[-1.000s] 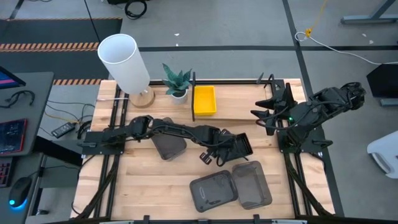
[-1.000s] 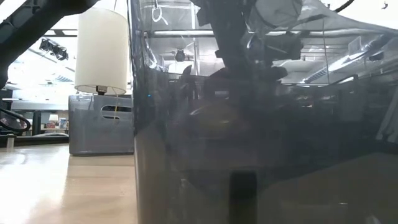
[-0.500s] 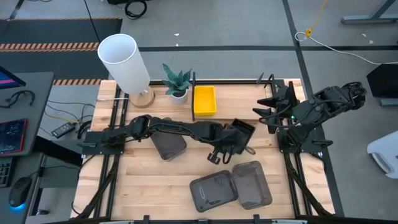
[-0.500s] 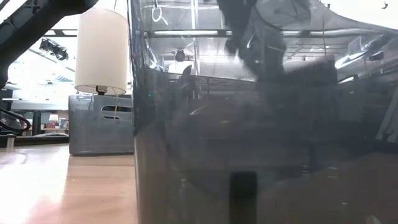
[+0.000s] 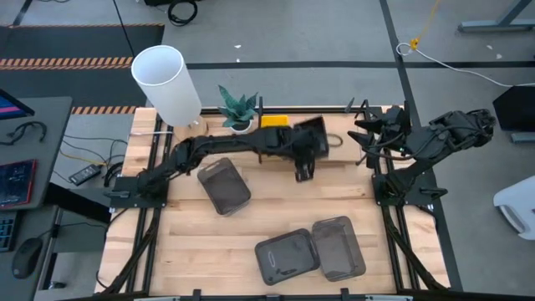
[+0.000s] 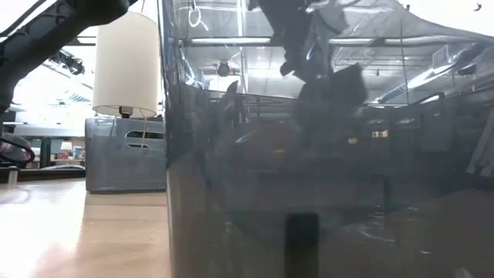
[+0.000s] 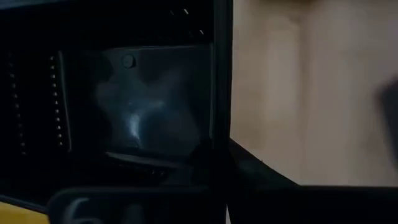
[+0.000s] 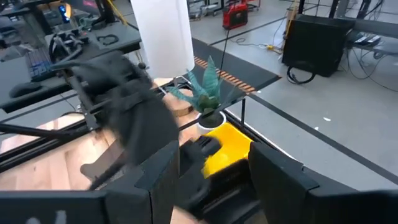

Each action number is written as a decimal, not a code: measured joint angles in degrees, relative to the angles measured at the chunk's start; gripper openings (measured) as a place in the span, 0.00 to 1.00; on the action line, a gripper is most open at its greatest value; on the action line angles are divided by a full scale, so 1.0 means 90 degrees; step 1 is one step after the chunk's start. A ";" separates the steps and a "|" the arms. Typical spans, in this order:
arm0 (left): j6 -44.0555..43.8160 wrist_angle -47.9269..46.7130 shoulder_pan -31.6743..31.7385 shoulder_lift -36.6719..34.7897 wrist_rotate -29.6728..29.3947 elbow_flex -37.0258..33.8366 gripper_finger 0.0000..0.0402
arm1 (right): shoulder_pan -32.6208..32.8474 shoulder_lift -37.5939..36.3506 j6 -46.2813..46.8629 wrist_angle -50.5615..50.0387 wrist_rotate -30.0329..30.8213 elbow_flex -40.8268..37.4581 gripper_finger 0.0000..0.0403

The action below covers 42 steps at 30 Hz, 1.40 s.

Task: Stack baskets on shelf by color
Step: Put the stacked black bins on the shelf

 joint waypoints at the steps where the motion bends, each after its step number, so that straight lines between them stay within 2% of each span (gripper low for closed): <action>1: -0.0009 0.0007 0.0085 0.0007 -0.0101 0.0000 0.05 | 0.0000 0.0004 -0.0001 0.0010 -0.0004 0.0000 0.49; 8: 0.0327 -0.0034 0.0479 0.0029 -0.0195 -0.0002 0.05 | -0.0002 0.0015 0.0001 0.0243 -0.0018 0.0000 0.49; 15: 0.0810 -0.0014 0.0529 0.0042 -0.0119 -0.0002 0.05 | -0.0002 0.0015 0.0017 0.0251 -0.0019 0.0000 0.49; 28: 0.0548 -0.0398 0.0543 0.0157 -0.0178 -0.0406 0.06 | -0.0002 0.0015 -0.0079 0.0287 -0.0019 0.0000 0.49; 42: 0.0039 -0.0353 0.0511 0.0192 -0.0408 -0.0408 0.31 | -0.0002 0.0015 -0.0169 0.0596 -0.0047 0.0000 0.49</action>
